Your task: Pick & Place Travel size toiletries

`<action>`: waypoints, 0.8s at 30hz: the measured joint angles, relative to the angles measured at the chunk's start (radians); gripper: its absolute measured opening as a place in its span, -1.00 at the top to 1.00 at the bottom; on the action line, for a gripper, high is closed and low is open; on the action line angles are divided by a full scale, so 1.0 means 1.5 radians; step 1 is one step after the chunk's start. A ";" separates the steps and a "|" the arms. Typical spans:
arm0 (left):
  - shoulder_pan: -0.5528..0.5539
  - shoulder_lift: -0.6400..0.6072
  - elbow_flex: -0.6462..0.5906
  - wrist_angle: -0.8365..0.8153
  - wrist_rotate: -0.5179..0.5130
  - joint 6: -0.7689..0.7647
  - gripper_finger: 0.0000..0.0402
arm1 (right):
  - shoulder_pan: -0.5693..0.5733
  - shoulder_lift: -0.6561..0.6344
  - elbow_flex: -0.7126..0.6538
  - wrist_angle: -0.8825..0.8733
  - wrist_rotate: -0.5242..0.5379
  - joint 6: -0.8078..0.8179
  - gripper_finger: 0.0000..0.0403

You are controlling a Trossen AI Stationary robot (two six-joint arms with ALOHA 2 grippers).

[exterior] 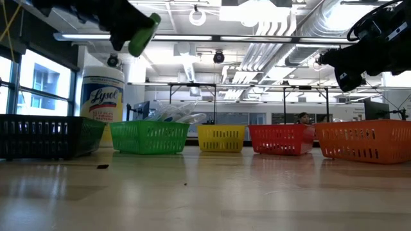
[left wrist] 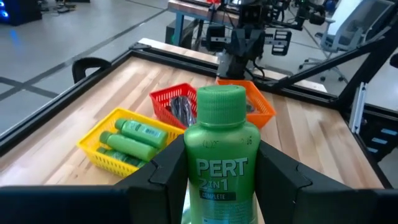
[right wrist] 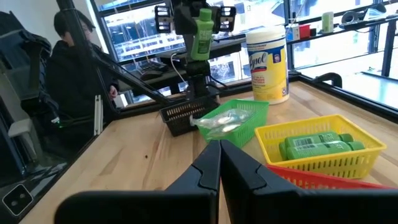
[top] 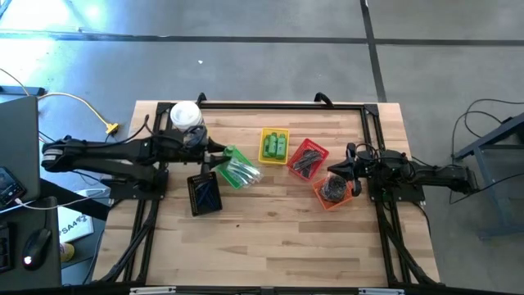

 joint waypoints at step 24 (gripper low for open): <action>0.001 0.232 0.207 -0.004 -0.012 0.000 0.30 | 0.000 0.000 0.000 -0.002 -0.034 -0.001 0.99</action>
